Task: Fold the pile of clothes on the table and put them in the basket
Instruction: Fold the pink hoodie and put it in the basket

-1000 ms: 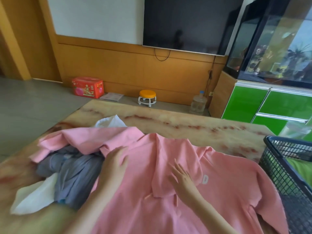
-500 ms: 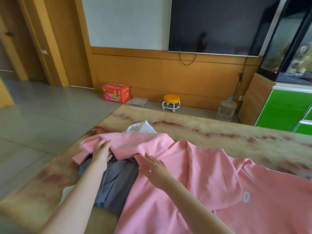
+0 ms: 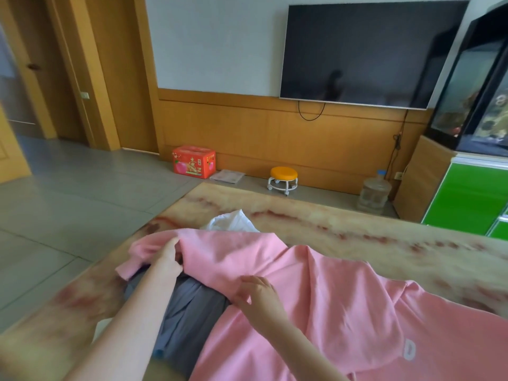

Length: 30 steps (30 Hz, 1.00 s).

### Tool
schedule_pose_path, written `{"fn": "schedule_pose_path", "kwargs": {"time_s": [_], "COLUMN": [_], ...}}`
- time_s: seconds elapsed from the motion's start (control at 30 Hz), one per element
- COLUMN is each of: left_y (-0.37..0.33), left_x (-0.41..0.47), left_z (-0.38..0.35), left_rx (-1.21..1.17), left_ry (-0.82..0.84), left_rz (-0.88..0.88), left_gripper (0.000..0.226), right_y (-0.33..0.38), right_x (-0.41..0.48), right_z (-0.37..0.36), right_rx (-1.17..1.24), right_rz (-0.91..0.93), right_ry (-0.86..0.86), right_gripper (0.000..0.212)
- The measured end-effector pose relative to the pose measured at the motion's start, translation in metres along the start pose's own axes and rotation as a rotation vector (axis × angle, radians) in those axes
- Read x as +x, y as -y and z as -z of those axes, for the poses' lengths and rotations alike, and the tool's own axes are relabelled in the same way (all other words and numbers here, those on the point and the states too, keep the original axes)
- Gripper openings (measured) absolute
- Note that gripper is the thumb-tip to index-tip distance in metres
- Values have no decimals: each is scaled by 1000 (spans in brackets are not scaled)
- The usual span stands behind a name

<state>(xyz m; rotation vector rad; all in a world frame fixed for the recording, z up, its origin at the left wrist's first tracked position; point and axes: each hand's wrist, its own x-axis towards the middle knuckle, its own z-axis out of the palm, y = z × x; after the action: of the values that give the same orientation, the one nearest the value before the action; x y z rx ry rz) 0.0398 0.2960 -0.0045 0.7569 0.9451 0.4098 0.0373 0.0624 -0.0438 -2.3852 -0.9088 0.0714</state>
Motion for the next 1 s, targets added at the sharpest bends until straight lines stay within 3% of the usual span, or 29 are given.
{"fn": "schedule_pose_path", "kwargs": {"time_s": [0.1,0.2,0.43,0.63,0.7,0.8,0.93,1.0], "left_y": [8,1,15,67,89,130,180,191], "left_x": [-20,-26,-48,-114,-131,-152,-154,-150], "left_z": [1,-9,-37,-68,-75,-75,-58,-48], "left_rx": [87,51,290,736,943,1230,1590,1658], "left_ry": [34,43,-4,383,521,635,706,742], "left_rz": [-20,-77,-425,-514,-582,-691,-837,-886], "left_gripper": [44,35,79,91,81,50,49,40], "right_y": [-10,-12,-22,-43,-57,-81,-100,-105], "right_x": [-10,-18,-39,-57,-62,-68,-77,-80], "right_z": [1,9,46,89,105,117,115,110], "right_rx": [110,153,419,555,655,818,1034,1062], "right_rz": [13,28,-44,-141,-212,-391,-573,-621], "right_ry": [78,117,-126,-297,-402,-477,-393,-314], "right_gripper": [17,27,32,26,21,18,36,40]}}
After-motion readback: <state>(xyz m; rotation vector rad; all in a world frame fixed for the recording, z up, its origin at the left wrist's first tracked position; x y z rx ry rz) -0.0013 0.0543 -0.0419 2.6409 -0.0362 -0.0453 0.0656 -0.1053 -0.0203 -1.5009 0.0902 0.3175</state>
